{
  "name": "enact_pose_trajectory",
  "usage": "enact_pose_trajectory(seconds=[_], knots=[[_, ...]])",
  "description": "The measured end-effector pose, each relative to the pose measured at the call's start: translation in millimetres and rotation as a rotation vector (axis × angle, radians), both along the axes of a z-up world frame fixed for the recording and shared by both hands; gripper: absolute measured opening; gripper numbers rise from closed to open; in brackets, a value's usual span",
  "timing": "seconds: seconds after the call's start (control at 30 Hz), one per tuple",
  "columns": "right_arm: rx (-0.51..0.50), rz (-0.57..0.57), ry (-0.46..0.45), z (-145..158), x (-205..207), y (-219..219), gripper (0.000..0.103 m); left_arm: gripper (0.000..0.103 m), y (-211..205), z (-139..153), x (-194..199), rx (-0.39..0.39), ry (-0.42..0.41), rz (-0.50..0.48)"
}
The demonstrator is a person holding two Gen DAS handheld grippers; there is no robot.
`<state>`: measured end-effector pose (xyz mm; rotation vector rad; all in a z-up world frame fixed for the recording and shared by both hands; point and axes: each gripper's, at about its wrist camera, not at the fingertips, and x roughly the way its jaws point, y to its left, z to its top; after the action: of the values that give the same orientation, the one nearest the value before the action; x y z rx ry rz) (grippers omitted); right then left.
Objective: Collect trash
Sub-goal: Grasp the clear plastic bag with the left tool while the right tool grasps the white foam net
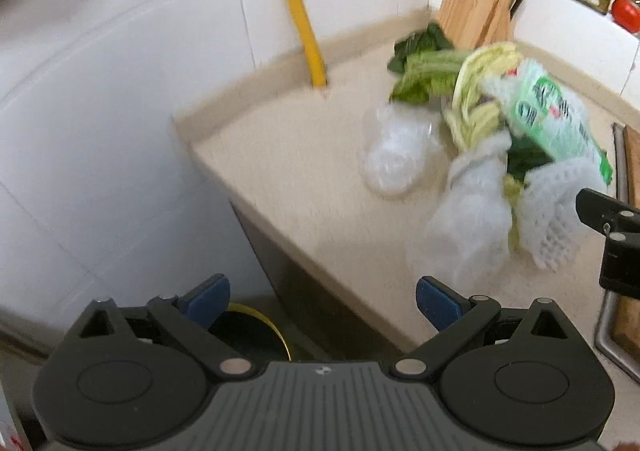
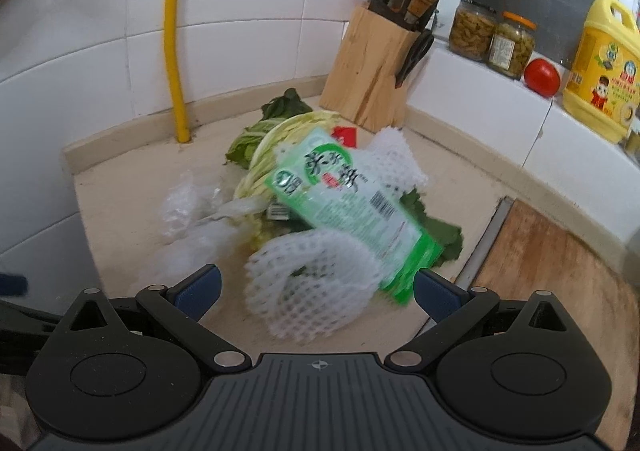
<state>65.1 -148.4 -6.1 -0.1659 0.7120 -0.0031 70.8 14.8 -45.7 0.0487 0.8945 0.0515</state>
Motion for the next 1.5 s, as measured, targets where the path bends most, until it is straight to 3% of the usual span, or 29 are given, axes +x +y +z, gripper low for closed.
enact_pose_trajectory(seconds=[0.3,0.63,0.7,0.87,1.0,1.17,1.4,1.5], knots=[[-0.057,-0.004,-0.042,2.3,21.6,-27.4,0.103,0.093,-3.8,14.7,13.0,-0.07,-0.095,-0.065],[-0.115,0.109,-0.078,2.0,37.3,-51.4,0.103,0.089,-34.3,22.8,21.0,-0.113,-0.177,-0.282],[-0.116,0.137,-0.079,2.1,40.7,-54.0,0.103,0.089,-43.4,20.0,25.0,-0.093,-0.169,-0.309],[-0.128,0.211,-0.078,-1.8,47.0,-54.6,0.103,0.071,-58.5,4.0,42.0,-0.072,-0.083,-0.362],[-0.121,0.242,-0.063,-5.5,51.9,-57.6,0.102,0.068,-62.8,-3.6,49.5,-0.074,-0.056,-0.356],[-0.092,0.269,-0.028,-10.6,58.8,-64.6,0.099,0.066,-52.4,-6.5,60.3,-0.139,-0.024,-0.318],[-0.053,0.3,0.005,-12.5,70.9,-72.7,0.084,0.065,-35.5,-13.9,75.2,-0.267,0.023,-0.261],[-0.031,0.318,0.019,-9.8,74.1,-76.4,0.082,0.05,-34.7,-16.3,77.3,-0.281,0.038,-0.262]])
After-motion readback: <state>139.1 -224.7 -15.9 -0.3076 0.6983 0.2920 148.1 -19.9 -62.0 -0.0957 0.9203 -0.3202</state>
